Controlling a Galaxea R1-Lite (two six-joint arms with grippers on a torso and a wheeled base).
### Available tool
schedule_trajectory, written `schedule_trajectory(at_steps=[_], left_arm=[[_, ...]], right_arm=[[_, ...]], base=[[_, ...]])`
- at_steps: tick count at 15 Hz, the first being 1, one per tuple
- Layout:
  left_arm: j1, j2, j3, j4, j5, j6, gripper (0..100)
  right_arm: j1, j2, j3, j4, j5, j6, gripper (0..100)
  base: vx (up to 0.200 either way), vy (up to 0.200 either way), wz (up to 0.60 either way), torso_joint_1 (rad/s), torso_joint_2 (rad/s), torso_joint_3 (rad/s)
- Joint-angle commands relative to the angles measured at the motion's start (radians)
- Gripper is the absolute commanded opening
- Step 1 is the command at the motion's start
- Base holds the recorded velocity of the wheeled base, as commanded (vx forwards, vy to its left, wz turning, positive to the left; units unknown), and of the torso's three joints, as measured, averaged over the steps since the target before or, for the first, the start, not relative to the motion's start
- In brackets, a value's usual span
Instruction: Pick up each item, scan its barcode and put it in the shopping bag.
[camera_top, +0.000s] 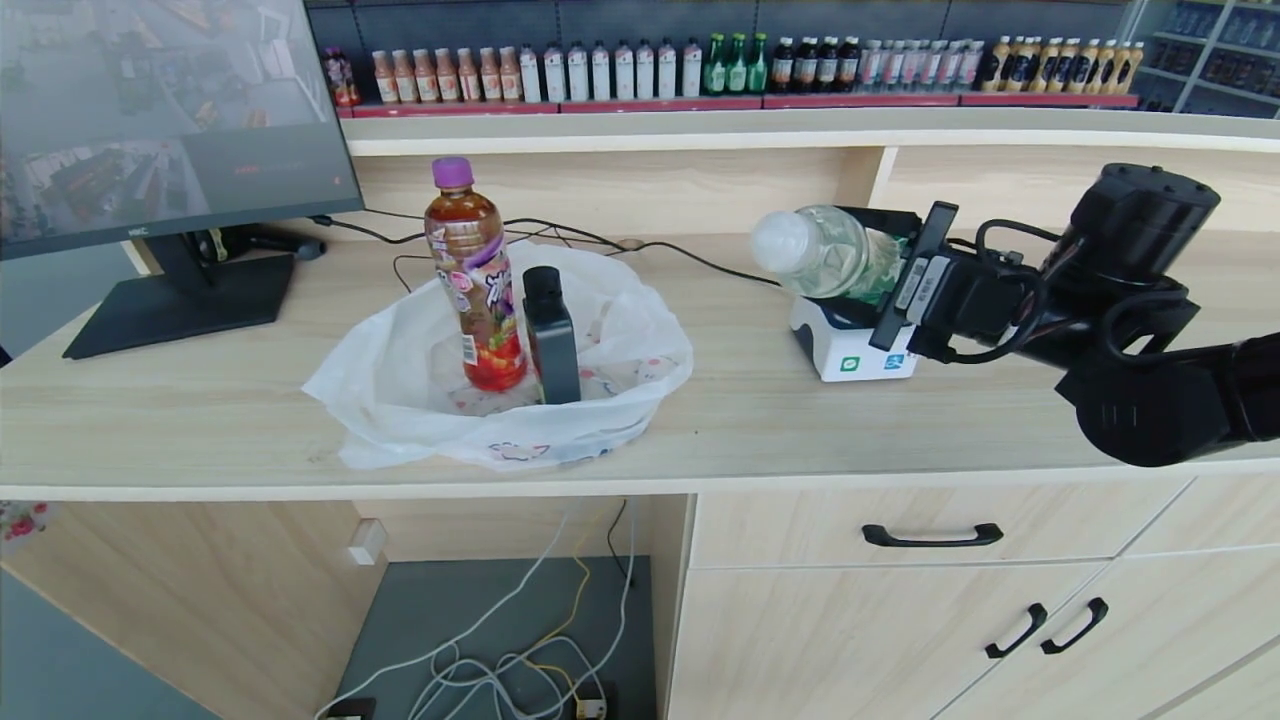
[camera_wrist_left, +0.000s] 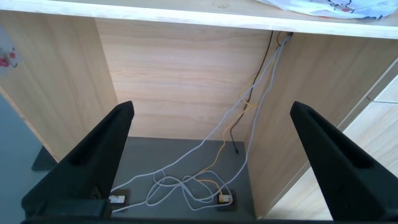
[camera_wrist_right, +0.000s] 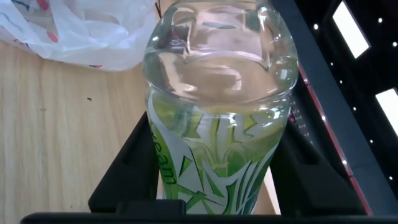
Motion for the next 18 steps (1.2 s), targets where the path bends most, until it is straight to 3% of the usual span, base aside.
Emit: schedule_trajectory(at_steps=[1, 18], left_arm=[[0.000, 0.000, 0.000, 0.000, 0.000, 0.000, 100], [0.000, 0.000, 0.000, 0.000, 0.000, 0.000, 100]], right_arm=[[-0.006, 0.006, 0.003, 0.000, 0.003, -0.003, 0], [-0.018, -0.007, 0.021, 0.000, 0.018, -0.014, 0]], base=[[0.000, 0.000, 0.00, 0.000, 0.00, 0.000], [0.000, 0.000, 0.00, 0.000, 0.00, 0.000]])
